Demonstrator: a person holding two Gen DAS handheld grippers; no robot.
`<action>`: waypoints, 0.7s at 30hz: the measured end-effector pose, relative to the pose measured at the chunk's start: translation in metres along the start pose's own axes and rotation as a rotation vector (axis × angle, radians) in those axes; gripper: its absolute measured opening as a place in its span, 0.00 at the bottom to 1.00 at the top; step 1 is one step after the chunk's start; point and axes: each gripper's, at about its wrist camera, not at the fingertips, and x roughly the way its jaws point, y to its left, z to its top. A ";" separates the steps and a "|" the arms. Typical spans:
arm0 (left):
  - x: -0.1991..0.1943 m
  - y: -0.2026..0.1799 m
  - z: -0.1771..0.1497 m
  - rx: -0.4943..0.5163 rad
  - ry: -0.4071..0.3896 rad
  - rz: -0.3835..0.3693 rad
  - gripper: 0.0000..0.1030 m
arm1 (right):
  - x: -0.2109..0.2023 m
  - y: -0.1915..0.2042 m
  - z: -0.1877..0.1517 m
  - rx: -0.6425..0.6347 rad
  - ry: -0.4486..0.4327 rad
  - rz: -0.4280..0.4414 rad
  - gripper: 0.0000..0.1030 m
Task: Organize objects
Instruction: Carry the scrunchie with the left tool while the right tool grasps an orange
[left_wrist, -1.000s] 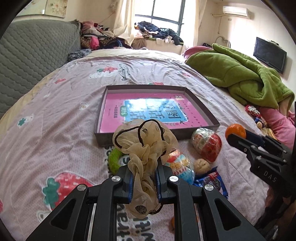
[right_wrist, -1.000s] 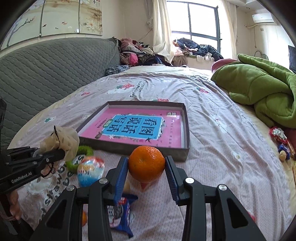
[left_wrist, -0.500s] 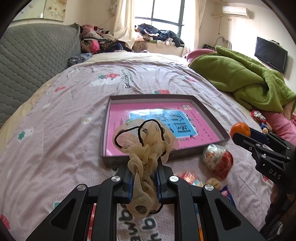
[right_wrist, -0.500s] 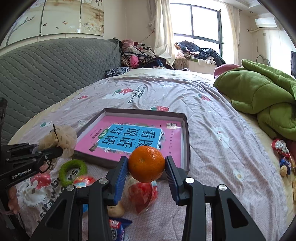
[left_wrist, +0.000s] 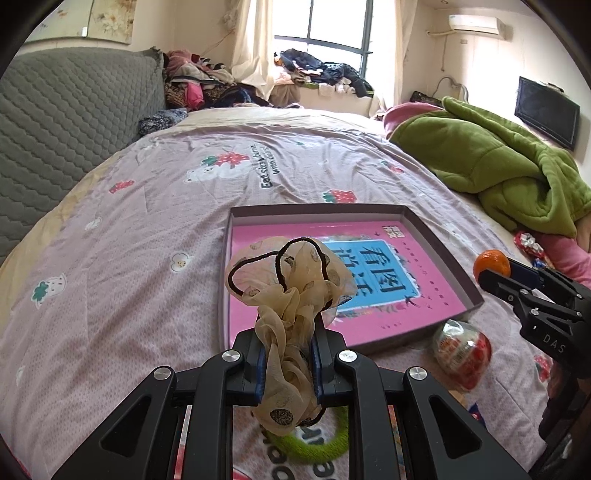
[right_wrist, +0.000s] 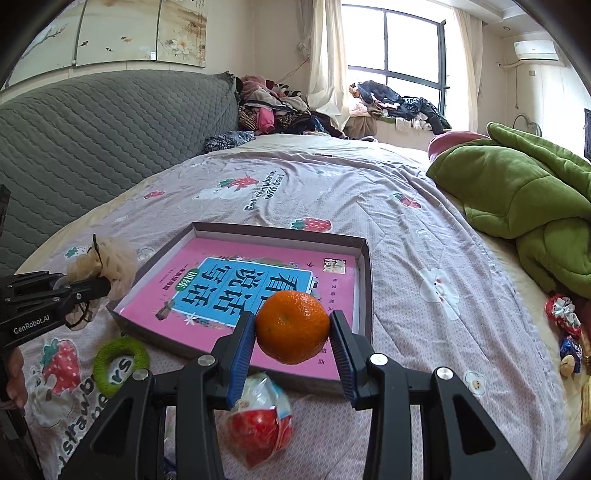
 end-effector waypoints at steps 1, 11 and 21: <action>0.003 0.004 0.001 -0.011 0.002 -0.004 0.18 | 0.003 -0.001 0.001 -0.003 0.004 0.002 0.40; 0.033 0.008 0.009 -0.023 0.049 -0.017 0.18 | 0.036 -0.010 0.006 0.001 0.056 0.003 0.40; 0.067 0.006 0.003 -0.030 0.114 -0.047 0.18 | 0.064 -0.022 -0.002 0.045 0.132 0.034 0.40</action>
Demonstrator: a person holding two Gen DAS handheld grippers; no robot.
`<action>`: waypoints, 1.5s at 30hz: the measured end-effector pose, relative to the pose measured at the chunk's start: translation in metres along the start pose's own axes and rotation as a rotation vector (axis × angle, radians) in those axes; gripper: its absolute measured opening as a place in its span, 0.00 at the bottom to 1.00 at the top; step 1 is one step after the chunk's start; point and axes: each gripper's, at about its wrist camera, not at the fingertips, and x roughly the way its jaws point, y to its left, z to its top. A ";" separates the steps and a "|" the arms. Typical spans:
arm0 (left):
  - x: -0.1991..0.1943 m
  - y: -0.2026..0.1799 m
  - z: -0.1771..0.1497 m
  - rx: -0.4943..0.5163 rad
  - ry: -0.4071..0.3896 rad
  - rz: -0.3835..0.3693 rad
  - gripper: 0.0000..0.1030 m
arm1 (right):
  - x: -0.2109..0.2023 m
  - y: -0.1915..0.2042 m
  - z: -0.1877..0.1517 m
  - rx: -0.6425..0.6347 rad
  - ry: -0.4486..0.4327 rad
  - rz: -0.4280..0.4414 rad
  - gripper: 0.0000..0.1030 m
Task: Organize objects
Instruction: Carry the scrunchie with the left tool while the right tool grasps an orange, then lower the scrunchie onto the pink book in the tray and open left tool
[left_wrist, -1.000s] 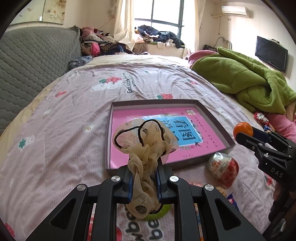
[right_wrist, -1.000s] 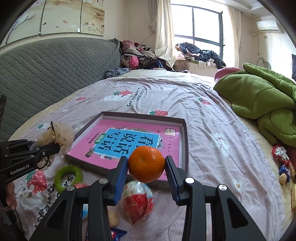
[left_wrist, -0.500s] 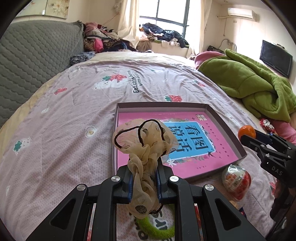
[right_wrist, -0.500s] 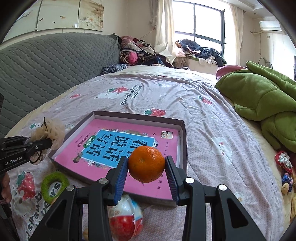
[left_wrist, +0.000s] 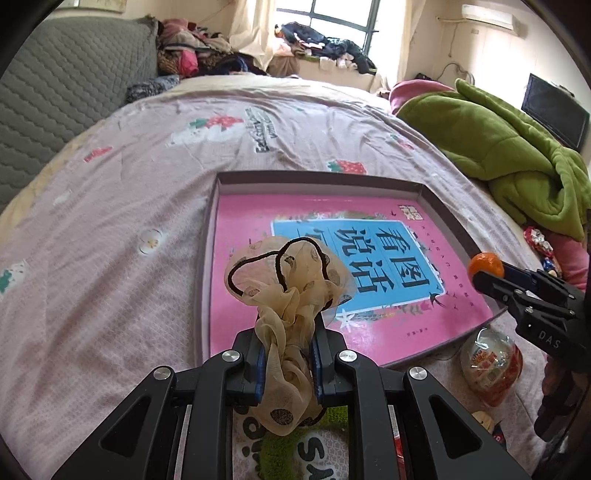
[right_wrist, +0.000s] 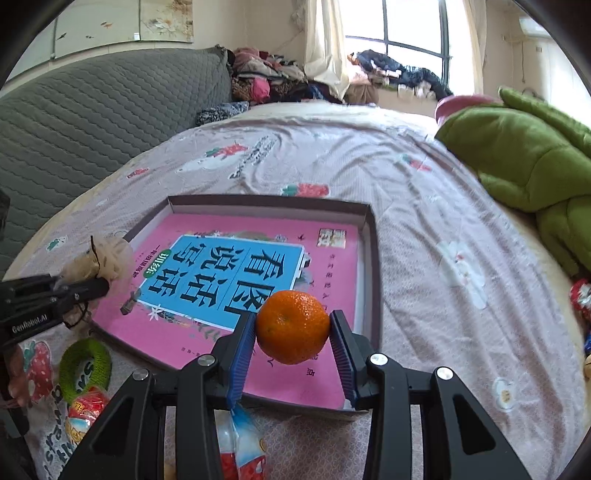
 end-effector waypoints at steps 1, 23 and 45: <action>0.001 -0.001 0.000 0.005 -0.001 0.003 0.18 | 0.003 -0.001 0.000 0.003 0.007 0.003 0.40; 0.023 -0.004 -0.009 0.039 0.062 0.017 0.25 | 0.023 0.000 -0.009 0.012 0.081 -0.023 0.41; 0.006 -0.006 -0.005 0.031 0.016 0.011 0.51 | 0.012 -0.001 -0.004 -0.001 0.043 -0.063 0.53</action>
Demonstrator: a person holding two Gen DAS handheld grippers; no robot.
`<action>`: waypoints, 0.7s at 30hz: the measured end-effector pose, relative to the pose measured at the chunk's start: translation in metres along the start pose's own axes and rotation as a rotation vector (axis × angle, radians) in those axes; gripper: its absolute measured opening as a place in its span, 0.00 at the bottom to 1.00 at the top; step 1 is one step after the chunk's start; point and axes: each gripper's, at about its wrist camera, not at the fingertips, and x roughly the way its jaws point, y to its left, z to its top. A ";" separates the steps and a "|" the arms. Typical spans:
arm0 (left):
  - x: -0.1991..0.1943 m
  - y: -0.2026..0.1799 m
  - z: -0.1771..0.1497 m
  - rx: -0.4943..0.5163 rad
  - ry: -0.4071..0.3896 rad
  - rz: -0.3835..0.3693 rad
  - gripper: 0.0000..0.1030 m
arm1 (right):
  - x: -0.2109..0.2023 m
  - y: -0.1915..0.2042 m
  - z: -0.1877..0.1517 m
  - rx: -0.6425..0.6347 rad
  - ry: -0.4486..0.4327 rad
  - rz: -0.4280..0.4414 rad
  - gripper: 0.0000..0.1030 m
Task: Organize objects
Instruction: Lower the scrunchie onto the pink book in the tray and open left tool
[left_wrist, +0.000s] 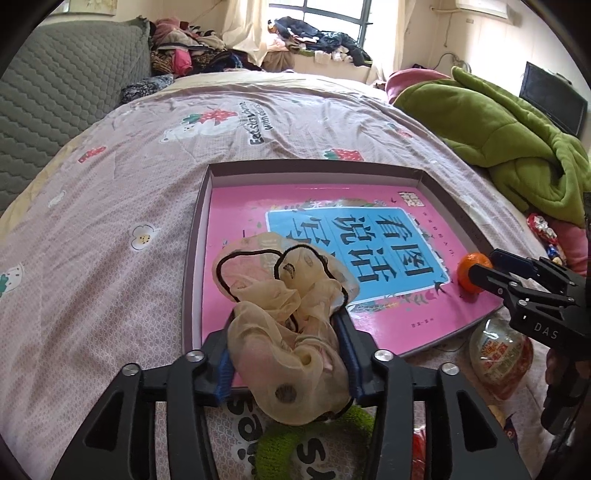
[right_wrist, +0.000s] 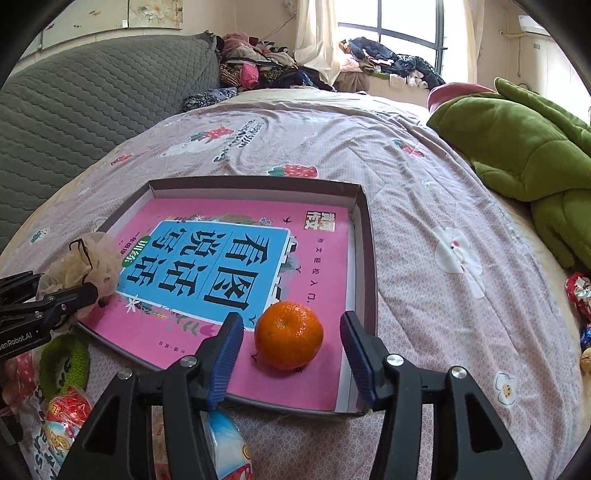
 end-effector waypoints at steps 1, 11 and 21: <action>-0.002 0.000 0.000 -0.005 -0.007 -0.001 0.54 | -0.001 0.001 0.001 0.000 -0.003 -0.001 0.53; -0.016 -0.004 0.006 0.004 -0.044 0.003 0.61 | -0.015 0.003 0.007 0.002 -0.039 0.000 0.54; -0.017 0.000 0.009 0.008 -0.108 -0.028 0.66 | -0.017 0.006 0.006 0.000 -0.044 0.004 0.54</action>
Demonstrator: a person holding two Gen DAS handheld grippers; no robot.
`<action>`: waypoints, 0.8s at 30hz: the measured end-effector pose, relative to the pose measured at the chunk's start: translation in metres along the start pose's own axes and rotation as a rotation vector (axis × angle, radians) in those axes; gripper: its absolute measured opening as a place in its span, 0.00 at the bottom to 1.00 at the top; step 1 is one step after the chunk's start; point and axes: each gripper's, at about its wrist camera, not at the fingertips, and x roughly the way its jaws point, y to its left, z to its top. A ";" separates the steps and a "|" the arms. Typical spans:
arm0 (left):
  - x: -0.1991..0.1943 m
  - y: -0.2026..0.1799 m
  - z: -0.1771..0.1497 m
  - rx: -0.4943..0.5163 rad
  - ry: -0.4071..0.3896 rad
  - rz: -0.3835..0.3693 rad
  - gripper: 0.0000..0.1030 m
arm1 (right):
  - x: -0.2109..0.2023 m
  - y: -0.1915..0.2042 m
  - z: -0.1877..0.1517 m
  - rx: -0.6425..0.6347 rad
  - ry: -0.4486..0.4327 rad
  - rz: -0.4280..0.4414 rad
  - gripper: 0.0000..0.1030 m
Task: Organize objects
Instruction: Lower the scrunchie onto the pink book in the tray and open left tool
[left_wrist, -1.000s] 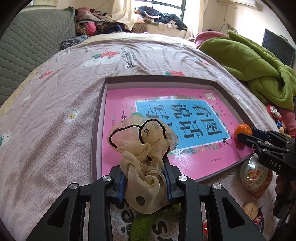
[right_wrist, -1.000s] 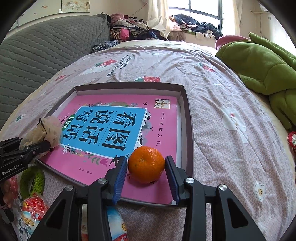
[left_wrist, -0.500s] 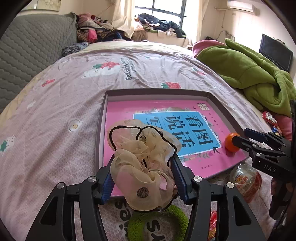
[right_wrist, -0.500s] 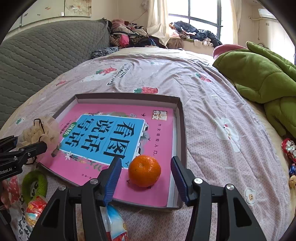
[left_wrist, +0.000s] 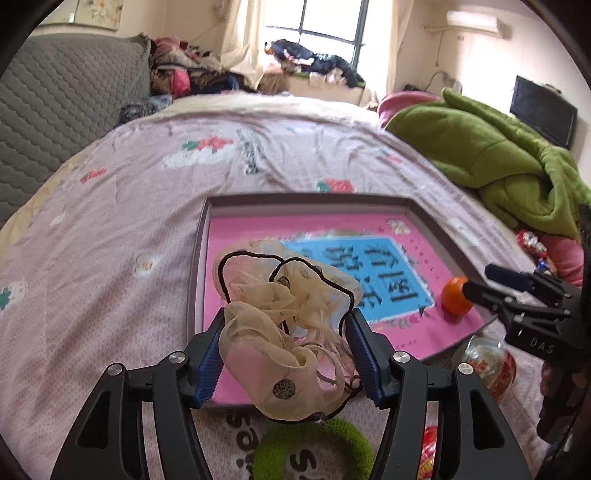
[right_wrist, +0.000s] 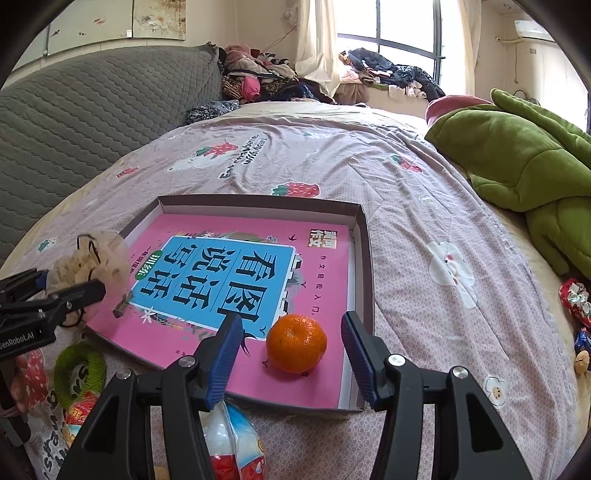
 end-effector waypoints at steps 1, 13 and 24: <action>0.000 0.000 0.001 0.002 -0.007 0.002 0.70 | 0.000 0.001 0.000 -0.001 0.001 0.002 0.54; -0.016 -0.011 0.006 0.037 -0.065 0.005 0.72 | -0.002 0.003 -0.001 -0.007 -0.008 0.002 0.54; -0.025 -0.011 0.010 0.045 -0.097 0.016 0.72 | -0.006 0.004 0.000 -0.011 -0.015 0.005 0.54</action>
